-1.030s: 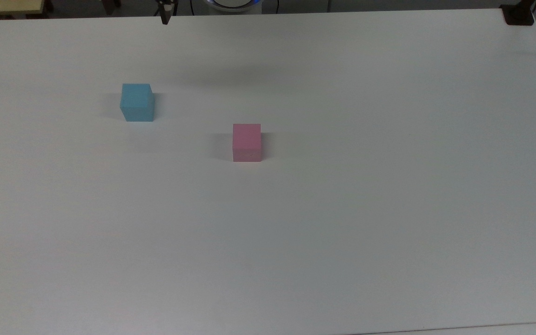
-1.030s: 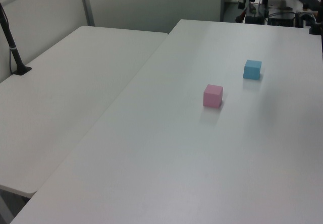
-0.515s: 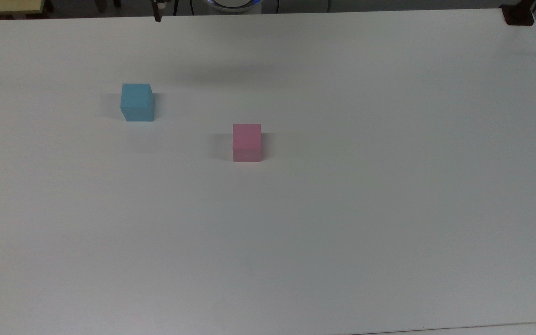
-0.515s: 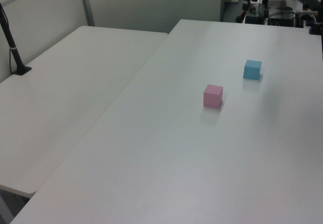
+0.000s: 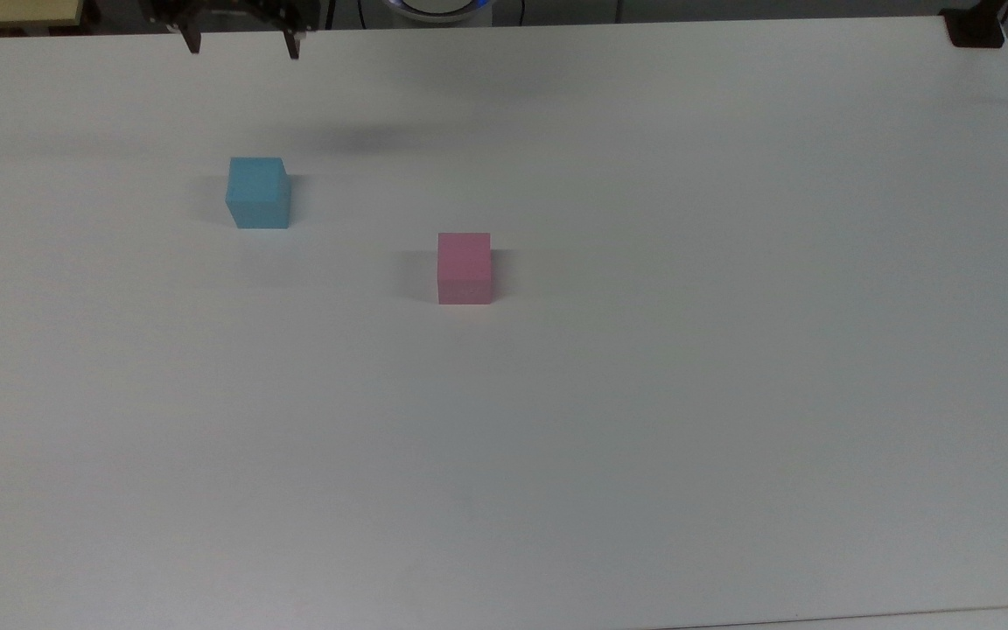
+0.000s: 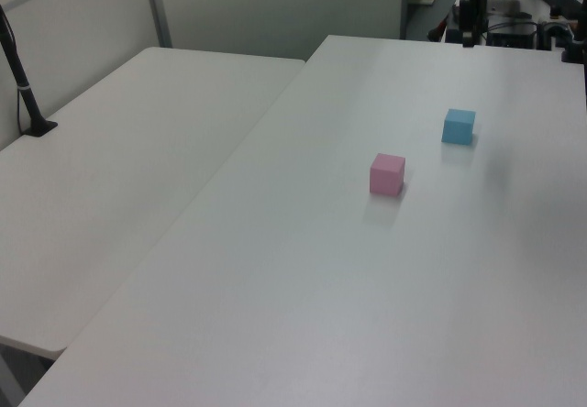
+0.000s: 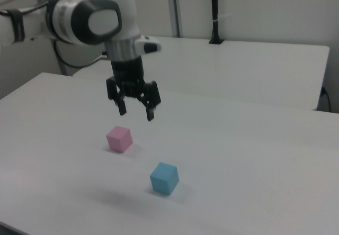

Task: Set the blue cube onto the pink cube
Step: 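Lower the open gripper over the light-blue cube and close on it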

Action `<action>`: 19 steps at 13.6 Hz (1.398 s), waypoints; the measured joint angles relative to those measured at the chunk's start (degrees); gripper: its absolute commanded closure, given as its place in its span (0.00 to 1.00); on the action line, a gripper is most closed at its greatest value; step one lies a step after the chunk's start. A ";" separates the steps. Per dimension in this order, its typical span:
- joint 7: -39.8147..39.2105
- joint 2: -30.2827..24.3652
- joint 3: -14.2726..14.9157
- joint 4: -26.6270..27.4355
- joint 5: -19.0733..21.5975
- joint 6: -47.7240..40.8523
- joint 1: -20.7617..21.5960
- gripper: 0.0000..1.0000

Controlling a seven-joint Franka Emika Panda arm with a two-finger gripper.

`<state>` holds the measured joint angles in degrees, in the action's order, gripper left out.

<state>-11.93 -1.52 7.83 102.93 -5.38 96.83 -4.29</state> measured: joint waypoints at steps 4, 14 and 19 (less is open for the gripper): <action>0.00 2.09 0.02 9.93 -0.17 12.38 -0.84 0.00; -0.03 12.47 0.06 10.85 -2.45 17.57 -2.54 0.00; -0.04 14.36 0.07 10.84 -4.31 19.82 -3.45 0.29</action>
<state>-11.97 12.84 7.90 113.77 -9.70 116.65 -7.75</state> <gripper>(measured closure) 0.000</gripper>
